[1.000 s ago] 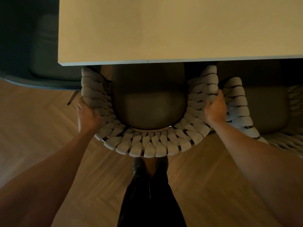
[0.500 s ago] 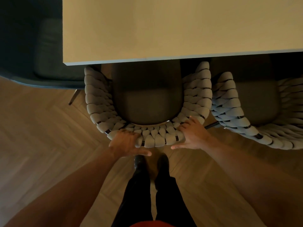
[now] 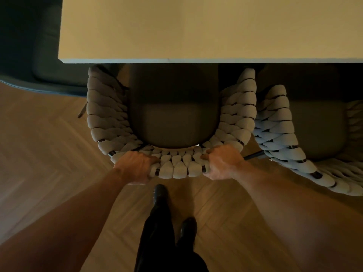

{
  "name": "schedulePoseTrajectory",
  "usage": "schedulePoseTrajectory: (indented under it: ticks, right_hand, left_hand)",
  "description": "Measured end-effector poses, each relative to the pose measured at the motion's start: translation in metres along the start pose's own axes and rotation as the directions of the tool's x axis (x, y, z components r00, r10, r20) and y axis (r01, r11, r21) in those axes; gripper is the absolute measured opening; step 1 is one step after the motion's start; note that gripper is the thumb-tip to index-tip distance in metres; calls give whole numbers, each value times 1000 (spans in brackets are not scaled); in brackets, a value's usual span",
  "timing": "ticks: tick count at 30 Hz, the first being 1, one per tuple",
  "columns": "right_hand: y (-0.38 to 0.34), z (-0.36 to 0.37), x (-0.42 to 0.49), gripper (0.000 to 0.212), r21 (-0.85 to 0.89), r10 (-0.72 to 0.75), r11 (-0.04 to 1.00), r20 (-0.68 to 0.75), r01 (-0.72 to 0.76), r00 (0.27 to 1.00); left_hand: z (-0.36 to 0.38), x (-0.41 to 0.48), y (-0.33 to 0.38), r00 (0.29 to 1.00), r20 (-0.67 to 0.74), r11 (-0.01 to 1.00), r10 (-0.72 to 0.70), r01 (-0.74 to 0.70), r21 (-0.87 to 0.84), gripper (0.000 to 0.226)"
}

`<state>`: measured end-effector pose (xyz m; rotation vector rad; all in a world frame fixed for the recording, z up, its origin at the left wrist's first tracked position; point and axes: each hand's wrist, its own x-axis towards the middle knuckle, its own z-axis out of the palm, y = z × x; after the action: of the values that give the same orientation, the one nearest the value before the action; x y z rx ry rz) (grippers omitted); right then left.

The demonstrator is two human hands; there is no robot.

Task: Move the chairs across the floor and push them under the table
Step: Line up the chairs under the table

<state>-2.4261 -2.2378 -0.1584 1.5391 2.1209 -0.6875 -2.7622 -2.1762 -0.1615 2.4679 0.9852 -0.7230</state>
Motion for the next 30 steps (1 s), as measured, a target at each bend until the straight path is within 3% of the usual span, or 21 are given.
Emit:
schedulePoseTrajectory:
  ticks: [7,11,16,24,30]
  right_hand:
    - [-5,-8,-6,45,-39,20,999,-17,-21,1000]
    - [-18,-23,-12,48,-125,61,991,65,-52,996]
    - [-35,-26,-29,56,-112,113,989,180,-93,977]
    - [-68,17,-61,70,-88,124,990,153,-111,980]
    - [-60,20,-57,56,-75,118,991,144,-109,983]
  left_hand:
    - [1,0,2,999,5,997,-44,44,58,54]
    - [-6,-8,11,993,8,990,-119,118,84,49]
    - [8,-20,24,985,46,983,-167,163,84,44]
    - [33,-56,39,991,97,994,-97,92,56,38]
    - [43,-48,31,991,87,992,-105,99,73,38]
